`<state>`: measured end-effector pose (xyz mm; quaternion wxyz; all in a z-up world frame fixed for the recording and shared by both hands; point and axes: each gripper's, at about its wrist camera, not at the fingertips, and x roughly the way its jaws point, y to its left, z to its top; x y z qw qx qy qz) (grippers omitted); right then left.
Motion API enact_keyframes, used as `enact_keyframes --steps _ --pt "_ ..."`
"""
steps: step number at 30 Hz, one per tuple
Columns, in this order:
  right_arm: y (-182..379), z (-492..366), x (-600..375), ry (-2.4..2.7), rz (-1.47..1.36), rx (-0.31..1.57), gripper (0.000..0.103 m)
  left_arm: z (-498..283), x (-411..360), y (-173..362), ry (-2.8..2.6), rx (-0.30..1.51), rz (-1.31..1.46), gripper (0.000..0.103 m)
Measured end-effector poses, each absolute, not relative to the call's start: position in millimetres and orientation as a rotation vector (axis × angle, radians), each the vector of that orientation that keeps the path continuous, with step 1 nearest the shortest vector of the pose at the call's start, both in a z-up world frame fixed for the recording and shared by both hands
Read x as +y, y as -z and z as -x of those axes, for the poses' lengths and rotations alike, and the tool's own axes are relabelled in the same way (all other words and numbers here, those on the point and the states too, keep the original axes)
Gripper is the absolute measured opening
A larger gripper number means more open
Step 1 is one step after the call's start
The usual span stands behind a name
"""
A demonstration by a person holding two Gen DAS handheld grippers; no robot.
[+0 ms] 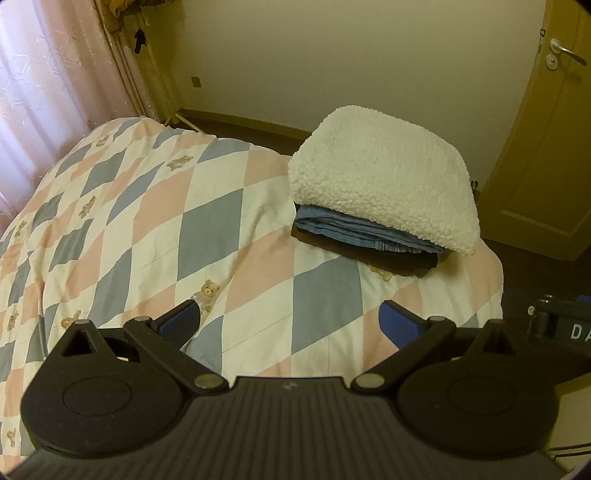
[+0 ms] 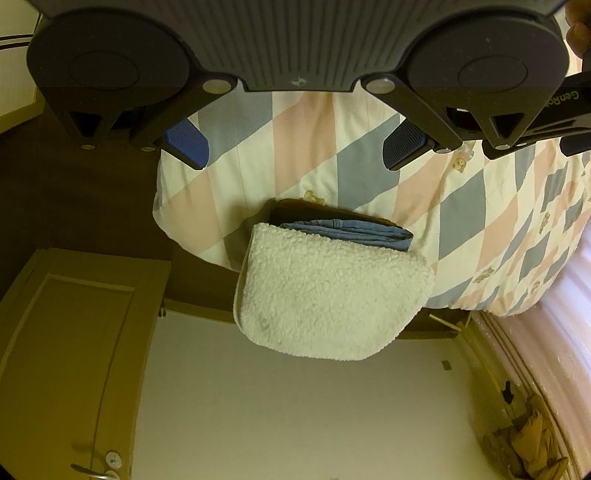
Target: Fold clothes
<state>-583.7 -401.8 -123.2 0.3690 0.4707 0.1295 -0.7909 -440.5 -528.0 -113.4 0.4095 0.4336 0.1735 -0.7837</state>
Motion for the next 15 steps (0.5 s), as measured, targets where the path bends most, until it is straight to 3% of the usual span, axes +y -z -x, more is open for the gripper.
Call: enact_keyframes --steps 15 --pt "134.3 597.4 -411.7 2.039 -1.232 0.344 0.103 453.0 -540.2 126.6 1.965 0.410 -1.113 0.102"
